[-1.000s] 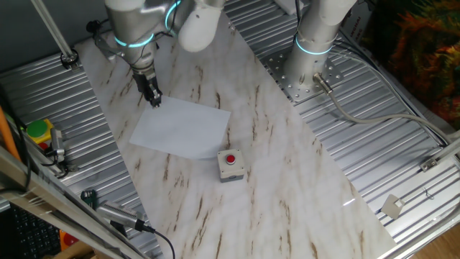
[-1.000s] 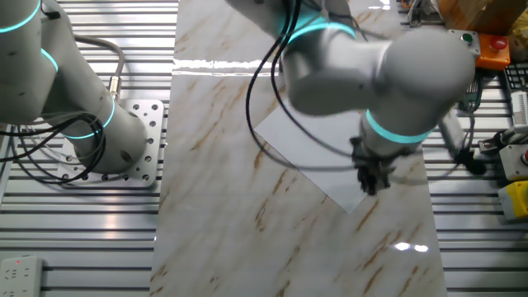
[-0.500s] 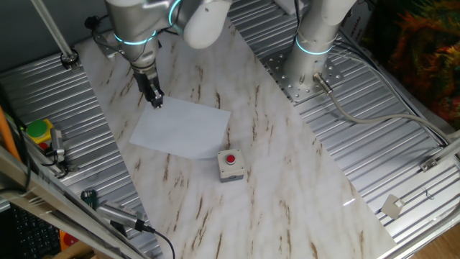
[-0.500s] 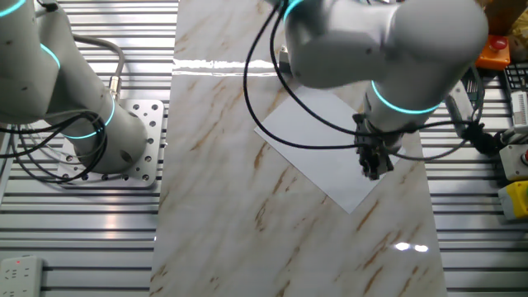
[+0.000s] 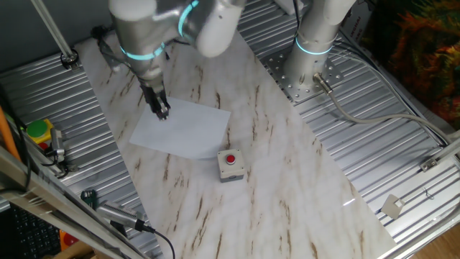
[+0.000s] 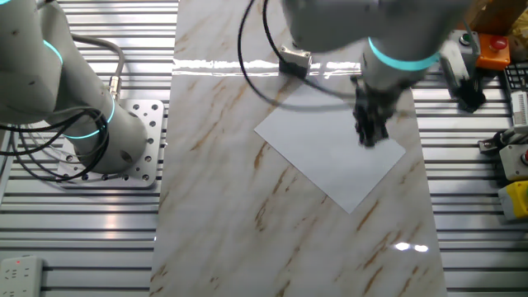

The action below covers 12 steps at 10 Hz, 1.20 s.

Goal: Flip over and spread out the paper that is laid flat on the table

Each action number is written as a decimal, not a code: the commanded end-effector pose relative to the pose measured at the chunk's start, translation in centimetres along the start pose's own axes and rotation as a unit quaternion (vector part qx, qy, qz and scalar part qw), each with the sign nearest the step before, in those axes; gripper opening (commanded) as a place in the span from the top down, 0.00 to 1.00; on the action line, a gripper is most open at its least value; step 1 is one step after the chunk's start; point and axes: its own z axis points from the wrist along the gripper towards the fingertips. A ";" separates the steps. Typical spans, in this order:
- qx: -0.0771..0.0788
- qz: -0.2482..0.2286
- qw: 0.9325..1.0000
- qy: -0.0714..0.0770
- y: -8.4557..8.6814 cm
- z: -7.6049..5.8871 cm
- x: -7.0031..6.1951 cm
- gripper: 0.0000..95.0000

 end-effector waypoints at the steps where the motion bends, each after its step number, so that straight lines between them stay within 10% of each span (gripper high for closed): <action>1: -0.004 0.028 1.000 -0.010 2.5 0.4 1.1 0.80; 6: -0.014 0.075 0.997 -0.030 7.2 1.2 4.4 0.80; 12: -0.027 0.102 0.994 -0.034 9.8 1.9 4.8 0.80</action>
